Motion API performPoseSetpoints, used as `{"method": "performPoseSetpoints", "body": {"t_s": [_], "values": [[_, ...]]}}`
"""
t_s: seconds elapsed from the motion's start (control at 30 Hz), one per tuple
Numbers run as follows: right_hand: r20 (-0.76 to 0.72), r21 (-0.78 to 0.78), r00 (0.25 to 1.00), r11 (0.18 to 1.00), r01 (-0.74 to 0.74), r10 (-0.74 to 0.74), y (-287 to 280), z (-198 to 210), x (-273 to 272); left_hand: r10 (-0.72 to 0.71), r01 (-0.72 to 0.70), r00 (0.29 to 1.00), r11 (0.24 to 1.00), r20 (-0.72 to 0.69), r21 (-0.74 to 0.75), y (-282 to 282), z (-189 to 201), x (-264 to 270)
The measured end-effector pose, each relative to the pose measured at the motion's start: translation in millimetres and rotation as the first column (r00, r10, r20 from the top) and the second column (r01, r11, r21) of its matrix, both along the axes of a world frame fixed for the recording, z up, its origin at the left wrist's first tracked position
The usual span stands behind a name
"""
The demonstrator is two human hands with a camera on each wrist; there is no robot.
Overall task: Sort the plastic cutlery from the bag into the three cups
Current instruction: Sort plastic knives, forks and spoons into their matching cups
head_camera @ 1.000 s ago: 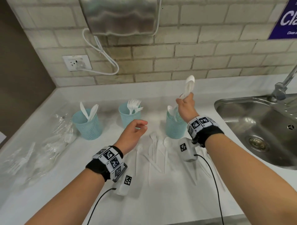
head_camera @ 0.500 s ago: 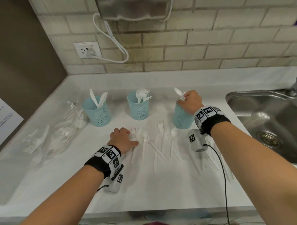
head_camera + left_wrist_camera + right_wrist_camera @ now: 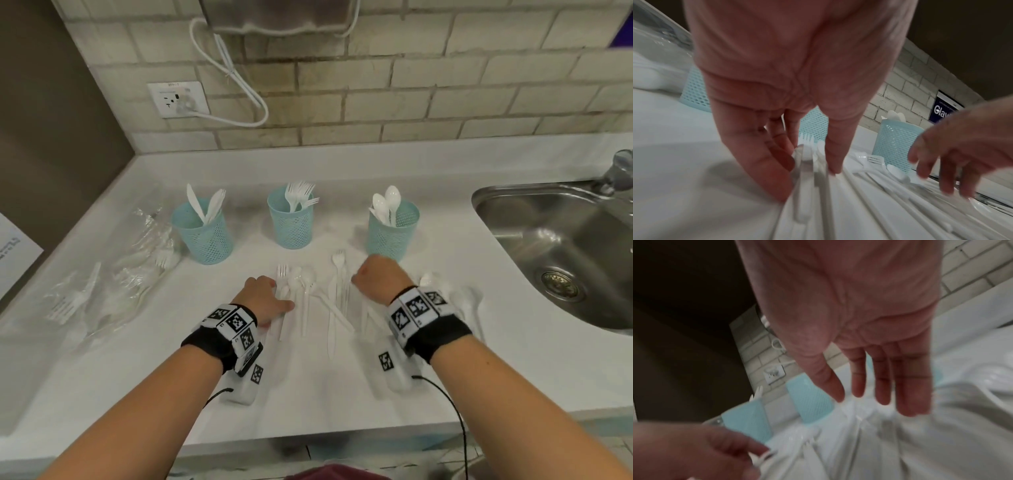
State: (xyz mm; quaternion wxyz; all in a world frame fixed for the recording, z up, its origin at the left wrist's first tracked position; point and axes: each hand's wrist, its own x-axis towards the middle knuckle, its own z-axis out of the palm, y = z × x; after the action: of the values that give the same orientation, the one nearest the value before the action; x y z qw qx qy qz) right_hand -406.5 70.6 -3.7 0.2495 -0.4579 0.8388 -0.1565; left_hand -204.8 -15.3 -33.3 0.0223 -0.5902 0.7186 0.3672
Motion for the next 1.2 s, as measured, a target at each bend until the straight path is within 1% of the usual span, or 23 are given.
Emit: {"method": "performPoseSetpoints", "body": {"t_s": [0.03,0.1,0.13,0.17,0.3,0.37,0.47,0.53,0.6,0.67,0.73,0.77,0.83,0.9,0.93,1.0,1.07,1.13,1.2], "values": [[-0.024,0.096,1.000,0.995,-0.012,0.015,3.3,-8.9,2.9,-0.005,0.005,1.000,1.000,-0.006,0.000,0.1,-0.9,-0.2],[-0.098,0.194,0.994,0.981,-0.023,0.043,7.8,-19.3,10.1,-0.011,0.011,1.000,1.000,-0.015,0.003,0.4,-1.4,-0.9],[-0.108,0.199,0.992,0.979,-0.039,0.062,9.0,-21.8,14.6,-0.005,0.005,0.999,1.000,-0.032,0.014,1.3,-1.1,-1.7],[-0.087,0.189,0.993,0.980,-0.066,0.084,9.1,-23.3,20.2,0.002,0.000,0.999,1.000,-0.051,0.026,2.1,-1.5,-2.7],[0.082,0.128,0.976,0.970,-0.209,0.199,5.2,-22.8,43.1,-0.004,0.009,0.996,0.998,-0.087,0.056,6.0,-1.1,-9.7],[0.125,0.111,0.953,0.951,-0.290,0.276,2.4,-19.1,50.5,-0.020,0.026,0.997,0.997,-0.080,0.069,8.5,2.9,-12.4],[0.217,0.088,0.913,0.925,-0.370,0.345,-1.6,-10.9,53.4,-0.046,0.047,0.999,0.996,-0.012,0.077,11.1,3.5,-17.8],[0.255,0.066,0.901,0.923,-0.379,0.352,-6.9,-9.6,50.5,-0.095,0.092,0.991,0.995,0.098,0.037,13.8,1.5,-23.4],[0.305,0.067,0.890,0.925,-0.374,0.338,-11.0,-8.1,48.7,-0.128,0.140,0.974,0.989,0.187,-0.056,16.0,-2.5,-28.6],[0.370,0.070,0.877,0.933,-0.354,0.305,-14.8,-8.8,45.9,-0.114,0.143,0.967,0.983,0.230,-0.114,17.2,-3.0,-32.4],[0.426,0.052,0.872,0.955,-0.290,0.242,-19.1,-7.3,40.6,-0.101,0.141,0.961,0.979,0.256,-0.144,15.2,-1.4,-34.1],[0.394,0.029,0.892,0.967,-0.252,0.221,-22.7,-6.2,36.5,-0.107,0.151,0.958,0.977,0.265,-0.151,13.5,1.0,-33.8],[0.231,-0.027,0.956,0.984,-0.178,0.179,-31.4,-7.2,27.8,-0.126,0.172,0.954,0.973,0.271,-0.154,8.4,2.9,-32.1],[0.099,-0.061,0.987,0.990,-0.124,0.129,-40.6,-12.2,22.1,-0.153,0.201,0.947,0.968,0.281,-0.150,5.3,5.3,-30.0],[0.058,-0.066,0.990,0.990,-0.127,0.131,-45.1,-15.4,20.7,-0.165,0.215,0.944,0.965,0.286,-0.152,3.8,5.4,-29.2],[0.025,-0.029,0.980,0.980,-0.195,0.195,-53.1,-20.1,20.5,-0.191,0.246,0.935,0.956,0.298,-0.160,1.3,5.1,-28.9],[0.008,0.066,0.959,0.957,-0.283,0.283,-59.5,-23.0,21.8,-0.216,0.275,0.926,0.948,0.309,-0.163,-0.7,6.4,-29.2],[-0.015,0.136,0.945,0.937,-0.323,0.328,-63.9,-26.2,25.2,-0.240,0.301,0.919,0.939,0.314,-0.164,-3.8,6.9,-28.4],[-0.035,0.100,0.945,0.942,-0.321,0.325,-65.4,-29.7,30.5,-0.259,0.322,0.913,0.931,0.315,-0.170,-6.3,7.0,-27.6]]}}
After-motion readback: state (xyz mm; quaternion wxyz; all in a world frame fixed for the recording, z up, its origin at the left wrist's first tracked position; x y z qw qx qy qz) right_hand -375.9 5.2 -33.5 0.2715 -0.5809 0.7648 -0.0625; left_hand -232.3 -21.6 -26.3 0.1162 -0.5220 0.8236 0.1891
